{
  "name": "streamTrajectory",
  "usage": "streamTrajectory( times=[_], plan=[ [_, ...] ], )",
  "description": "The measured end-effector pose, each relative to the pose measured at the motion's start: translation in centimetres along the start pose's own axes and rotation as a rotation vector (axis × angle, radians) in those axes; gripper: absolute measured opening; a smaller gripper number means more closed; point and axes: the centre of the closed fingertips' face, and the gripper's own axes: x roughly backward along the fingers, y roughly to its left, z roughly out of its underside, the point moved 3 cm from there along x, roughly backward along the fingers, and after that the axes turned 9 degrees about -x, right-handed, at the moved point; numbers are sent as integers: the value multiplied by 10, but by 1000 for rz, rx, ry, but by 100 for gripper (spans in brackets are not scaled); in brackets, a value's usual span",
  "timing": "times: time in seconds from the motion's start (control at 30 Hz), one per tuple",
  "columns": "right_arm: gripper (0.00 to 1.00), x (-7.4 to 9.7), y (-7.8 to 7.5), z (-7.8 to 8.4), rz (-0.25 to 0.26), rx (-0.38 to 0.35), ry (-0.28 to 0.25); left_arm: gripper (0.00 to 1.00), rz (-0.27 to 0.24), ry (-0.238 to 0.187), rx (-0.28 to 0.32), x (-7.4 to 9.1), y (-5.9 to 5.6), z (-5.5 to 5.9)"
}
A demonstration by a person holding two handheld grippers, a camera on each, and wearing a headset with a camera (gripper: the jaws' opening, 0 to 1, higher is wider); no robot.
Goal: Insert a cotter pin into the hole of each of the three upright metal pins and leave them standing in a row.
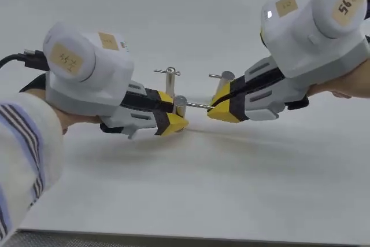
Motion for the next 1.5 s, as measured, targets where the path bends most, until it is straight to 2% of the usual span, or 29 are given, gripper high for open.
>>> streamTrajectory(
  times=[0.13,0.27,0.53,0.63,0.8,0.87,1.07,1.27,1.47,1.5],
  plan=[
    [4,-2,-1,0,4,-2,-1,12,-4,2,0,0,0,1],
    [4,-5,0,-6,2,14,-21,12,-7,4,-7,-1,0,2],
    [4,-5,4,-13,2,28,-25,12,-6,-3,10,-3,-1,2],
    [4,-5,6,-13,5,65,-30,12,-4,-6,13,-5,-2,2],
    [15,-1,3,-5,30,75,-21,12,-4,-6,14,-6,-2,2],
    [13,3,5,-1,12,46,-24,12,-6,-7,10,-6,-2,3],
    [7,7,1,2,13,3,-39,12,-12,4,-8,-7,-2,5],
    [3,1,3,-4,6,22,-46,12,-15,12,-13,-8,-2,6],
    [3,-5,2,-16,1,20,-68,12,-22,16,-11,-8,-2,7],
    [3,-5,3,-16,-2,26,-60,12,-23,17,-12,-8,-2,7]
  ],
)
